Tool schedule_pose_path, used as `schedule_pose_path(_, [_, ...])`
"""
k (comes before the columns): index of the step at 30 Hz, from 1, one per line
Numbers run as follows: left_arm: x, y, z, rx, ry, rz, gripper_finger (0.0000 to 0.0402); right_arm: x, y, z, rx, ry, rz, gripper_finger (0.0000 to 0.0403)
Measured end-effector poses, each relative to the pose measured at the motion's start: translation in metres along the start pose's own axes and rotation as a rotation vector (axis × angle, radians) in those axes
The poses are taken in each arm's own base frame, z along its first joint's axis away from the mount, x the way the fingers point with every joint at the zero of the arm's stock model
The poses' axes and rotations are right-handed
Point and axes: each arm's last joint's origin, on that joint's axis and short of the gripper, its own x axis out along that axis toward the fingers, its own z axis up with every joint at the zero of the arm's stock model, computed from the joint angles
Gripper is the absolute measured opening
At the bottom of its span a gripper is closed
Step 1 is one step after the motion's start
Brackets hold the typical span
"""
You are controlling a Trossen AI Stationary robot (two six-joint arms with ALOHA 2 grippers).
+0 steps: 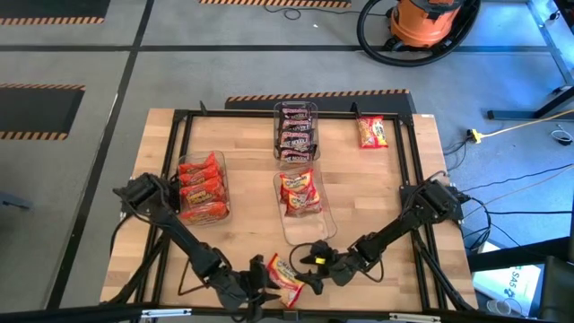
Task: Sort Maruchan noodles
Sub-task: Put the red noodle pack into the right transparent bin
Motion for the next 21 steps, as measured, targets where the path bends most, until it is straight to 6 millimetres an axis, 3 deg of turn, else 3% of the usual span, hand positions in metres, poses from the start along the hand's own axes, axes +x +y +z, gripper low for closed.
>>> schedule_pose_path(4, [-0.005, -0.006, -0.007, -0.075, 0.032, -0.030, 0.0108, 0.000, 0.000, 0.000, -0.001, -0.002, 0.001, 0.0327])
schedule_pose_path(7, [0.001, -0.007, -0.023, -0.127, 0.040, -0.009, 0.0108, 0.000, 0.001, 0.001, 0.021, -0.014, 0.007, 0.0327])
schedule_pose_path(14, [0.026, 0.013, -0.065, -0.189, 0.088, 0.090, 0.0108, 0.001, 0.001, 0.000, 0.039, -0.034, 0.008, 0.0327])
schedule_pose_path(21, [0.041, 0.027, -0.062, -0.195, 0.064, 0.130, 0.0108, 0.016, 0.010, -0.003, 0.036, -0.003, 0.042, 0.0327])
